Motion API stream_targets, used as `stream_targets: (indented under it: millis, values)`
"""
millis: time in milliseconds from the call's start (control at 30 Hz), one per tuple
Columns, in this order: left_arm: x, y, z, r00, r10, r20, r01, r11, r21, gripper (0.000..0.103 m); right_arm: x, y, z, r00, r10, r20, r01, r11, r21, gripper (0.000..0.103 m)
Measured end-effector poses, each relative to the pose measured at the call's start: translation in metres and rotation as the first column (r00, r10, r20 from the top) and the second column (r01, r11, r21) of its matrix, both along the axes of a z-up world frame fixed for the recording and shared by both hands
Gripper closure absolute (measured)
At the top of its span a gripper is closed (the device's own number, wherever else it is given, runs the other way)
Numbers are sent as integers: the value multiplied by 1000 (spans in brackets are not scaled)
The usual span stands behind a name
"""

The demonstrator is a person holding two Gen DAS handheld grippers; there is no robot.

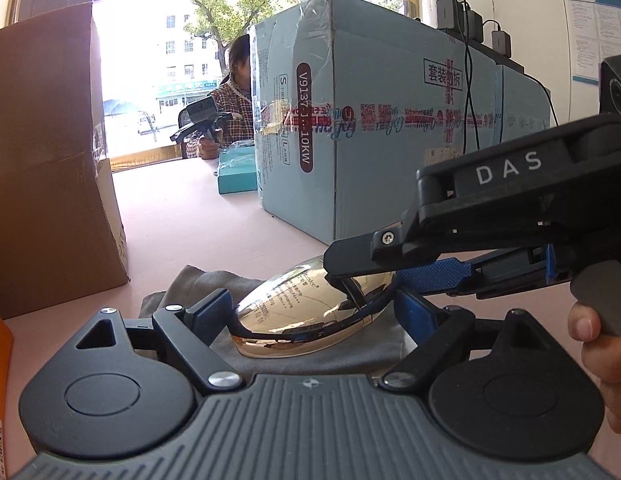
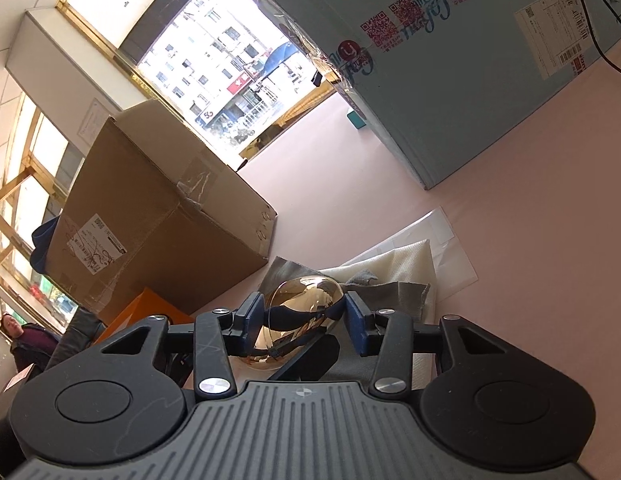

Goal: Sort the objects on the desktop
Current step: 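Grasp the gold egg with the right tool while the left tool hovers nearby, then carry the gold egg into the orange shoebox and open the right tool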

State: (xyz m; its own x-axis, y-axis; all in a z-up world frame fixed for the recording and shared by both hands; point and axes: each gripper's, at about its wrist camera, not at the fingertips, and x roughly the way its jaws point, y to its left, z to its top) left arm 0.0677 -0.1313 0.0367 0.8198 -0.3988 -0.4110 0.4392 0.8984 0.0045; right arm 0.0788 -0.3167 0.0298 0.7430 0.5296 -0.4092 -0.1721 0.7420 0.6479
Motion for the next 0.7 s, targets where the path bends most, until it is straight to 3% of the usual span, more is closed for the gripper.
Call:
stream_targets:
  millis: [133, 367, 533, 700]
  values:
    - [-10, 16, 16, 1000, 17, -13, -18, 999, -38, 17, -11, 13, 16, 999, 20, 37, -20, 1000, -10, 66]
    - [-44, 65, 60, 997, 40, 62, -34, 995, -96, 18, -46, 60, 69, 989, 53, 142, -46, 998, -53, 68]
    - [-74, 123, 95, 988, 85, 130, -68, 989, -134, 19, -70, 120, 112, 968, 119, 221, -97, 990, -105, 68]
    - [-92, 191, 113, 979, 165, 118, -144, 975, -169, 19, -75, 192, 135, 945, 210, 252, -172, 971, -166, 68]
